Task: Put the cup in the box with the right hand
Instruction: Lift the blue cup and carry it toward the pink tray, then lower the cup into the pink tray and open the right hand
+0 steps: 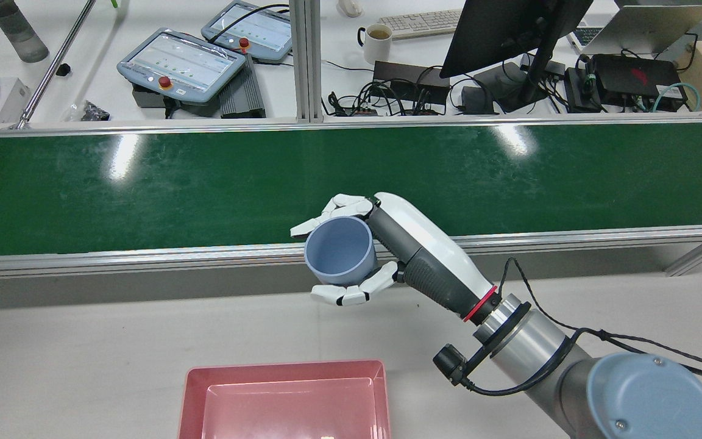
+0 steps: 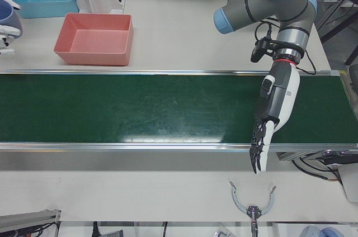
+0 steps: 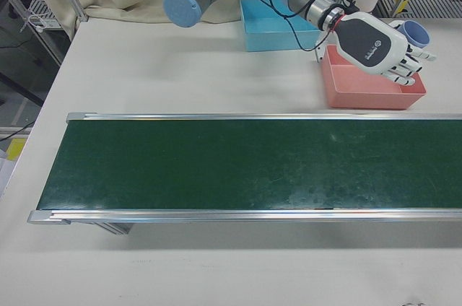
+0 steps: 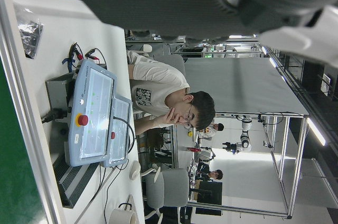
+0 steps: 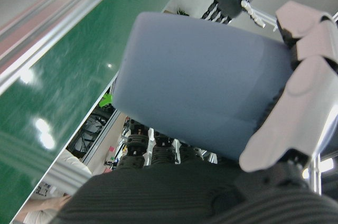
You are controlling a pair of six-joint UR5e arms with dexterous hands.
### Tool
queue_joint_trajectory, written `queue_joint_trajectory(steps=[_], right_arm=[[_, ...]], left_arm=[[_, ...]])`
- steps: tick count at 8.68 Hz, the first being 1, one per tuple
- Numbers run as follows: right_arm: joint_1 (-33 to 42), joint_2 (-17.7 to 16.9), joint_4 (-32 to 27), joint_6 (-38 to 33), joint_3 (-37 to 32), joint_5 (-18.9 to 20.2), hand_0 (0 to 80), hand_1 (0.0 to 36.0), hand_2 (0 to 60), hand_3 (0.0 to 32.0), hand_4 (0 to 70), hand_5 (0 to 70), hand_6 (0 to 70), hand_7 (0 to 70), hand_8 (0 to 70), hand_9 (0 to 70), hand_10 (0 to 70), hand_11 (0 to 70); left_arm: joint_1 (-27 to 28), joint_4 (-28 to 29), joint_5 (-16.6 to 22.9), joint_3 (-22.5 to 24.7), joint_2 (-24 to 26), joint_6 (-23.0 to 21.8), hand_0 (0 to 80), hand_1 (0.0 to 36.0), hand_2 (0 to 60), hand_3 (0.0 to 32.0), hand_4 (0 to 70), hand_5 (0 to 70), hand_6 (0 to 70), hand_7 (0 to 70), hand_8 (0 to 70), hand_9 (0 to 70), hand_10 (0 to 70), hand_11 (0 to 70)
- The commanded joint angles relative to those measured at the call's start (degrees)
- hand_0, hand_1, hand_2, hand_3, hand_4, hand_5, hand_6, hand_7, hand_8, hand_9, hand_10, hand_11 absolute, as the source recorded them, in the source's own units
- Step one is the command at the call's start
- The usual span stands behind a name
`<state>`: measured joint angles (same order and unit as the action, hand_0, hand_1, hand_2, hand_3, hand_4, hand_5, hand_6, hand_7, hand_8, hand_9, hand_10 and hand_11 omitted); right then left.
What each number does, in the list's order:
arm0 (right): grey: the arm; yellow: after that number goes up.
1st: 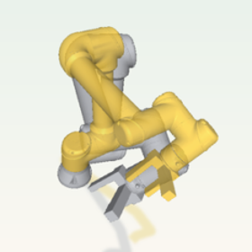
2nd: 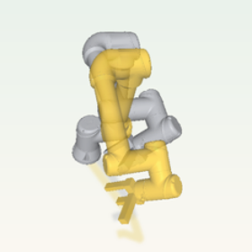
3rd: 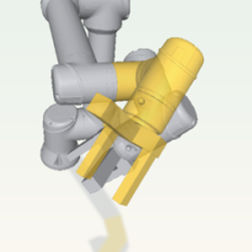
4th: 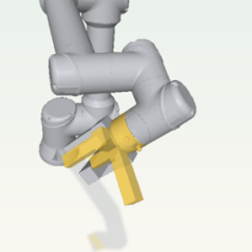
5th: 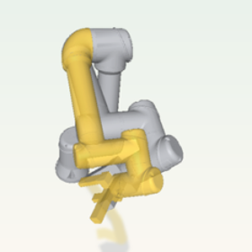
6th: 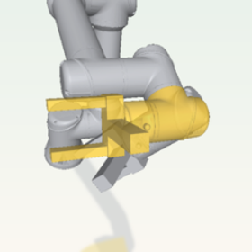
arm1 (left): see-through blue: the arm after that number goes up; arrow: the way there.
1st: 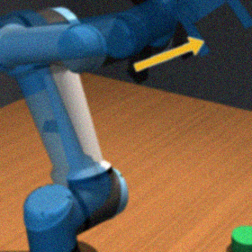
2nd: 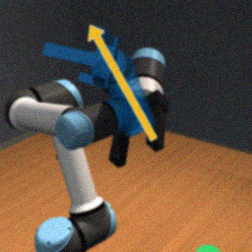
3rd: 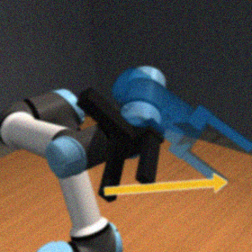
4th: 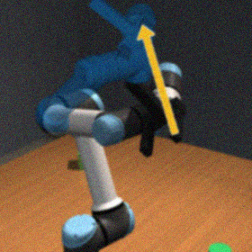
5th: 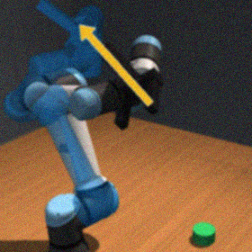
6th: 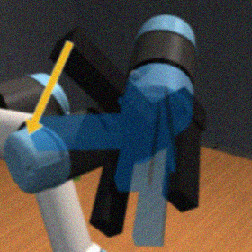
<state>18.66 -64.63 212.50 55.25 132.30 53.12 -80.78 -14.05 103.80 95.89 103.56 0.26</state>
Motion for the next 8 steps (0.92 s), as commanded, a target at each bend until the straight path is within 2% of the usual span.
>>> queue_joint_trajectory(steps=[1,2,3,4,5,6,7,8], right_arm=[[-7.66,2.32,-0.16,5.56,-0.11,-1.43,40.5,29.7,60.0,0.0,44.7,7.2,32.1,70.0,33.2,56.6,18.4,27.4],[-10.02,3.1,-0.24,6.18,-0.11,-3.35,44.4,30.4,60.0,0.0,45.5,7.2,31.3,70.0,31.2,54.4,15.9,23.9],[-12.22,3.55,-0.24,6.88,-0.2,-4.85,43.9,21.2,57.0,0.0,33.1,5.1,25.9,70.0,23.6,46.6,9.5,14.4],[-13.72,3.46,-0.24,6.98,-0.28,-6.35,48.1,0.0,0.0,0.0,37.0,2.3,15.4,70.0,12.0,29.3,1.3,2.3],[-13.74,3.29,-0.24,6.8,-0.29,-6.36,43.6,0.0,0.0,0.0,34.1,0.0,9.2,45.4,4.5,15.0,0.0,0.0],[-13.74,3.2,-0.24,6.8,-0.29,-6.45,37.7,0.0,0.0,0.0,34.9,0.0,9.3,47.4,4.9,16.1,0.0,0.0],[-13.65,3.02,-0.16,6.71,-0.2,-6.36,15.2,0.1,6.7,0.0,31.6,0.0,10.2,53.7,5.8,18.6,0.0,0.0],[-13.65,3.02,-0.16,6.71,-0.11,-6.45,0.0,0.0,29.3,0.0,24.3,0.0,14.7,70.0,9.4,27.6,0.0,0.0]], left_arm=[[0.01,-0.01,0.0,0.0,-0.02,0.0,0.0,0.0,0.0,0.0,0.0,0.0,0.0,0.0,0.0,0.0,0.0,0.0],[0.01,-0.01,0.09,0.0,-0.02,0.0,0.0,0.0,0.0,0.0,0.0,0.0,0.0,0.0,0.0,0.0,0.0,0.0],[0.01,-0.01,0.0,0.0,0.06,0.0,0.0,0.0,0.0,0.0,0.0,0.0,0.0,0.0,0.0,0.0,0.0,0.0],[0.01,-0.01,0.0,0.0,0.06,0.0,0.0,0.0,0.0,0.0,0.0,0.0,0.0,0.0,0.0,0.0,0.0,0.0],[-0.07,-0.01,0.0,0.0,0.06,0.0,0.0,0.0,0.0,0.0,0.0,0.0,0.0,0.0,0.0,0.0,0.0,0.0],[0.01,-0.01,0.0,0.0,0.06,0.0,0.0,0.0,0.0,0.0,0.0,0.0,0.0,0.0,0.0,0.0,0.0,0.0],[0.01,-0.01,0.0,0.0,0.06,0.0,0.0,0.0,0.0,0.0,0.0,0.0,0.0,0.0,0.0,0.0,0.0,0.0],[-0.07,-0.01,0.0,0.0,0.06,0.0,0.0,0.0,0.0,0.0,0.0,0.0,0.0,0.0,0.0,0.0,0.0,0.0]])
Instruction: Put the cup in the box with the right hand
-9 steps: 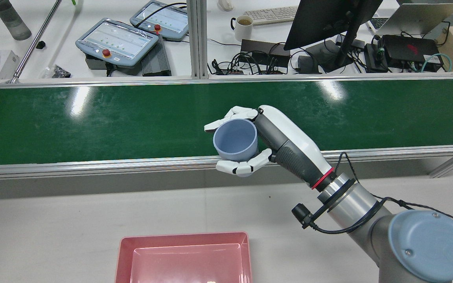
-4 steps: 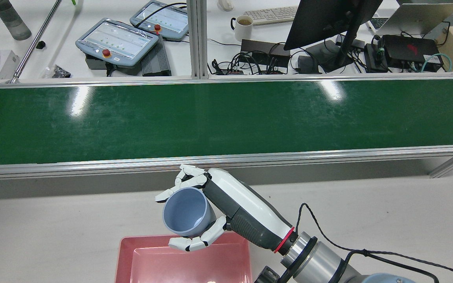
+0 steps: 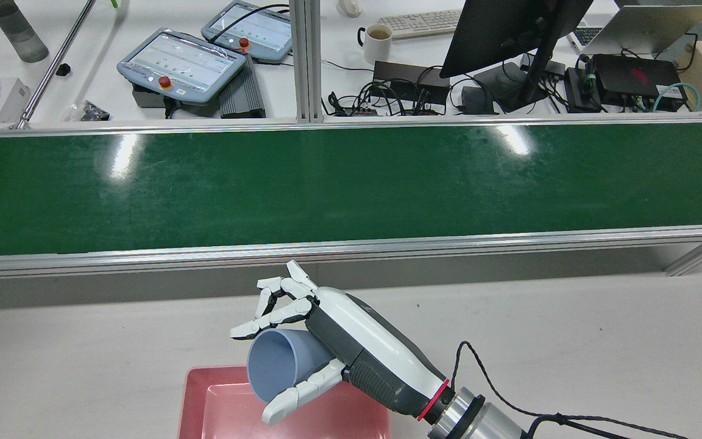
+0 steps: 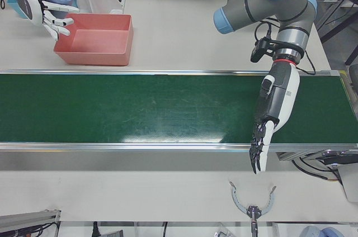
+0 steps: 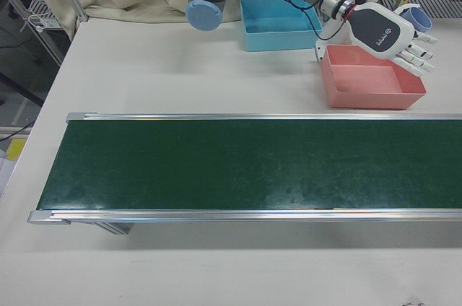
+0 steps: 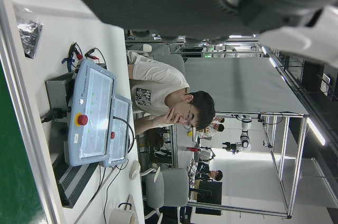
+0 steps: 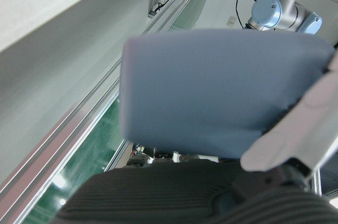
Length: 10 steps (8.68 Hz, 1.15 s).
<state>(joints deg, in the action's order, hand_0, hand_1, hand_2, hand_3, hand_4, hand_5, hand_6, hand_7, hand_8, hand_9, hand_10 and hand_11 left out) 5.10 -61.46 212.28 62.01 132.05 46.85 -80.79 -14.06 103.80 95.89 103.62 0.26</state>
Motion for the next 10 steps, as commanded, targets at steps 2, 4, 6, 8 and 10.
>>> queue_joint_trajectory(steps=[2,4,6,8,10], right_arm=[[0.0,-0.24,0.06,-0.05,0.49,-0.18,0.0,0.0,24.0,0.0,26.3,0.0,16.8,70.0,11.2,31.9,0.0,0.0],[2.35,-4.69,0.67,-0.05,7.03,-0.1,19.3,9.4,36.1,0.0,32.9,1.5,24.2,70.0,19.2,42.3,2.0,2.7],[12.96,-11.19,7.57,-4.32,14.69,2.27,80.0,36.0,60.0,0.0,33.2,17.5,29.4,70.0,25.5,46.7,9.6,18.7],[22.72,-15.6,8.94,-19.21,11.07,6.22,72.6,35.4,60.0,0.0,31.3,12.8,20.6,70.0,16.8,35.4,6.8,13.6],[31.42,-15.27,8.68,-33.14,2.19,6.94,56.5,22.0,23.6,0.0,29.0,8.1,16.7,70.0,13.3,29.7,5.1,9.7]], left_arm=[[0.02,0.0,0.0,0.0,0.01,0.0,0.0,0.0,0.0,0.0,0.0,0.0,0.0,0.0,0.0,0.0,0.0,0.0],[0.02,0.0,0.0,0.0,-0.08,0.0,0.0,0.0,0.0,0.0,0.0,0.0,0.0,0.0,0.0,0.0,0.0,0.0],[0.02,0.09,0.0,0.0,-0.08,0.0,0.0,0.0,0.0,0.0,0.0,0.0,0.0,0.0,0.0,0.0,0.0,0.0],[-0.07,0.18,0.0,0.0,-0.08,0.0,0.0,0.0,0.0,0.0,0.0,0.0,0.0,0.0,0.0,0.0,0.0,0.0],[-0.07,0.09,0.0,-0.09,0.0,0.0,0.0,0.0,0.0,0.0,0.0,0.0,0.0,0.0,0.0,0.0,0.0,0.0]])
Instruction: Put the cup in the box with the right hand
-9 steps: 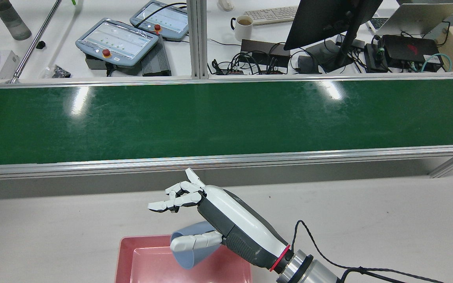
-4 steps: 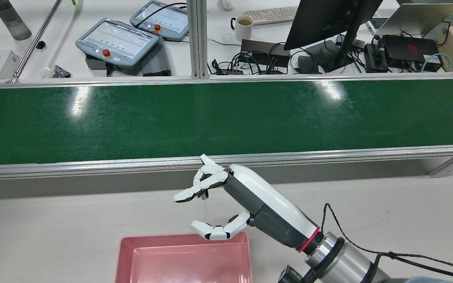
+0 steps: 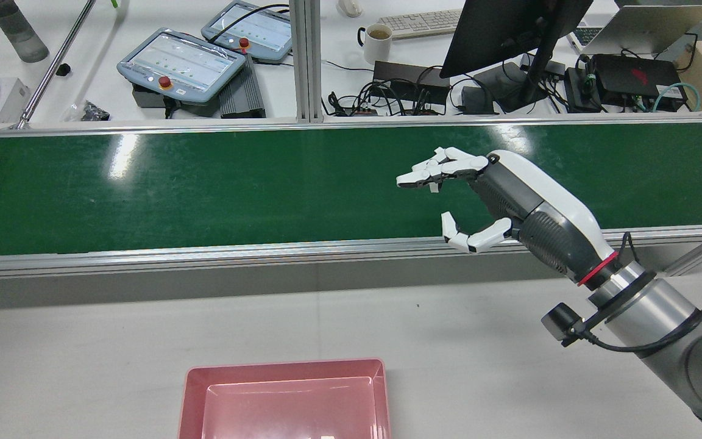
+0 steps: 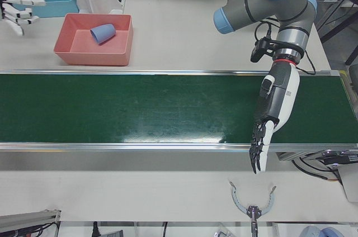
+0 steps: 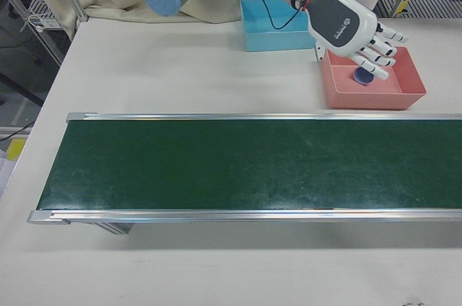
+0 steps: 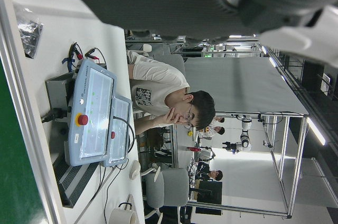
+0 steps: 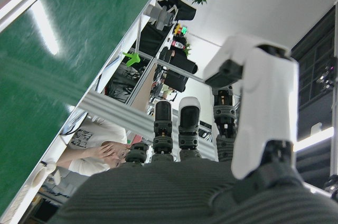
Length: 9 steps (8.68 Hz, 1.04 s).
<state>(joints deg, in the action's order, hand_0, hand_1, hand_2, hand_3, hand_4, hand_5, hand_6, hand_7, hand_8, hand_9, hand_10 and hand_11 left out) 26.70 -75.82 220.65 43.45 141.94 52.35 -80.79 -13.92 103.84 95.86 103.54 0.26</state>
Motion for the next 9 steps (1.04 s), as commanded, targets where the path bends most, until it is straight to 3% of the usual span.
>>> queue_joint_trajectory(steps=[1,2,4,6,9], right_arm=[[14.47,-0.91,-1.52,-15.14,-9.3,2.31,56.7,22.6,26.0,0.0,30.3,8.2,16.4,70.0,13.4,29.5,5.6,10.4],[20.52,-0.82,-5.98,-16.54,-12.62,6.24,57.0,23.2,28.7,0.0,35.2,8.1,16.8,70.0,13.7,29.9,6.0,10.9],[31.61,-0.73,-14.95,-24.0,-24.73,13.19,54.8,20.1,25.1,0.0,35.8,7.1,15.9,69.7,12.9,28.2,4.3,8.1],[39.97,-1.17,-19.88,-27.87,-32.75,17.16,48.5,10.6,12.7,0.0,33.3,4.7,14.8,66.6,12.3,27.0,3.2,5.7],[52.02,-1.44,-27.36,-29.3,-43.82,23.31,45.9,5.9,11.5,0.0,36.7,3.3,15.4,70.0,13.0,29.0,3.6,5.7]], left_arm=[[-0.07,-0.05,-0.05,-0.06,0.08,0.0,0.0,0.0,0.0,0.0,0.0,0.0,0.0,0.0,0.0,0.0,0.0,0.0],[0.02,-0.14,-0.05,-0.06,0.08,0.0,0.0,0.0,0.0,0.0,0.0,0.0,0.0,0.0,0.0,0.0,0.0,0.0],[0.02,-0.05,0.04,-0.06,0.08,0.0,0.0,0.0,0.0,0.0,0.0,0.0,0.0,0.0,0.0,0.0,0.0,0.0],[-0.06,-0.05,-0.05,0.03,0.0,0.0,0.0,0.0,0.0,0.0,0.0,0.0,0.0,0.0,0.0,0.0,0.0,0.0],[0.02,-0.05,-0.05,0.03,0.0,0.0,0.0,0.0,0.0,0.0,0.0,0.0,0.0,0.0,0.0,0.0,0.0,0.0]])
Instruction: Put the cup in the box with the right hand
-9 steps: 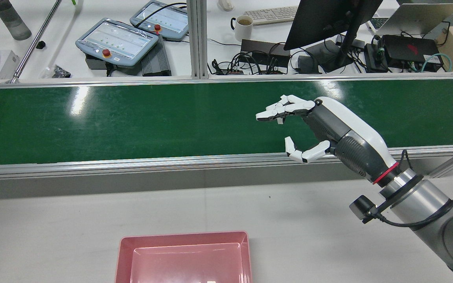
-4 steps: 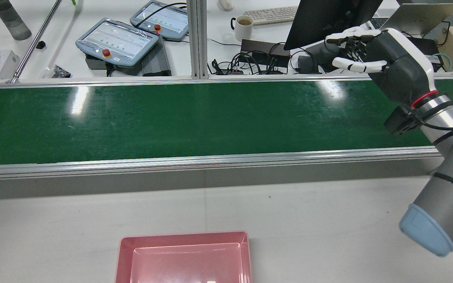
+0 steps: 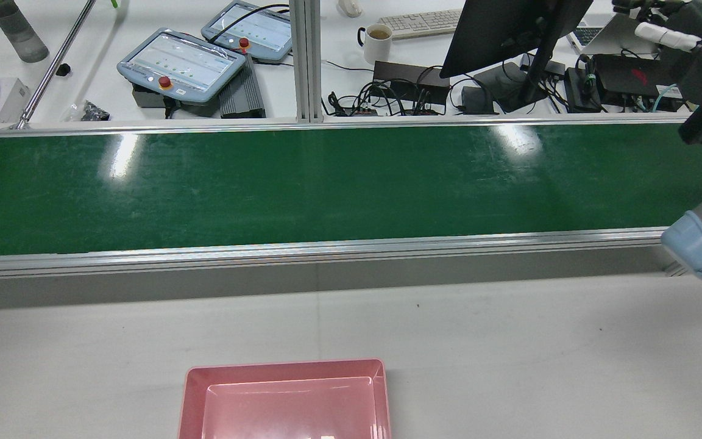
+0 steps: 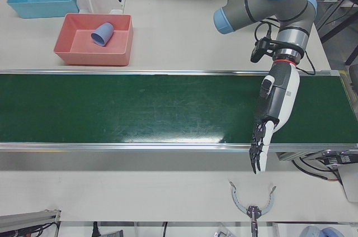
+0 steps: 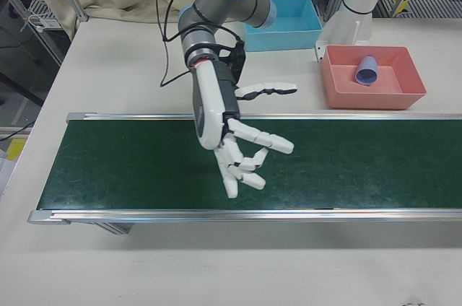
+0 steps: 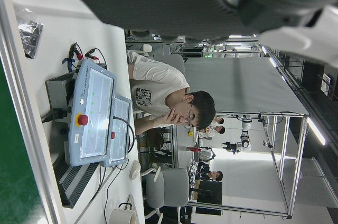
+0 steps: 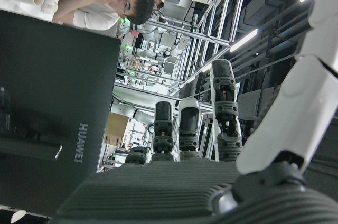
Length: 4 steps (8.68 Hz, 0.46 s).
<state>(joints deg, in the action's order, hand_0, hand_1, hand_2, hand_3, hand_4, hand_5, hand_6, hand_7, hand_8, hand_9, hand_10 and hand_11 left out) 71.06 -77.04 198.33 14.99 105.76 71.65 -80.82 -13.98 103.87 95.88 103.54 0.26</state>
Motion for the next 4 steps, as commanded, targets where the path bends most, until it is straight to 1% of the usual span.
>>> queue_joint_trajectory(steps=[1,2,3,4], right_arm=[[8.73,-0.21,-10.02,-2.49,-12.81,5.68,45.8,5.8,12.4,0.0,37.7,3.3,15.7,70.0,13.4,29.7,4.0,6.3],[10.22,-0.3,-12.76,-2.77,-16.26,6.56,45.7,5.5,12.4,0.0,39.4,3.1,15.8,70.0,13.3,29.8,3.8,5.9],[12.24,-0.3,-13.4,-2.69,-18.64,7.18,45.6,5.0,11.0,0.0,39.5,2.9,15.9,70.0,13.3,29.9,3.5,5.4],[13.13,-0.65,-13.41,-2.51,-19.8,7.19,36.7,10.4,32.3,0.0,29.9,2.7,16.0,70.0,13.8,30.6,3.3,5.1]], left_arm=[[0.05,0.0,-0.07,0.01,-0.01,0.0,0.0,0.0,0.0,0.0,0.0,0.0,0.0,0.0,0.0,0.0,0.0,0.0],[0.05,0.0,-0.07,0.01,-0.01,0.0,0.0,0.0,0.0,0.0,0.0,0.0,0.0,0.0,0.0,0.0,0.0,0.0],[0.05,0.0,-0.07,0.01,-0.01,0.0,0.0,0.0,0.0,0.0,0.0,0.0,0.0,0.0,0.0,0.0,0.0,0.0],[-0.04,0.0,-0.07,0.01,-0.01,0.0,0.0,0.0,0.0,0.0,0.0,0.0,0.0,0.0,0.0,0.0,0.0,0.0]])
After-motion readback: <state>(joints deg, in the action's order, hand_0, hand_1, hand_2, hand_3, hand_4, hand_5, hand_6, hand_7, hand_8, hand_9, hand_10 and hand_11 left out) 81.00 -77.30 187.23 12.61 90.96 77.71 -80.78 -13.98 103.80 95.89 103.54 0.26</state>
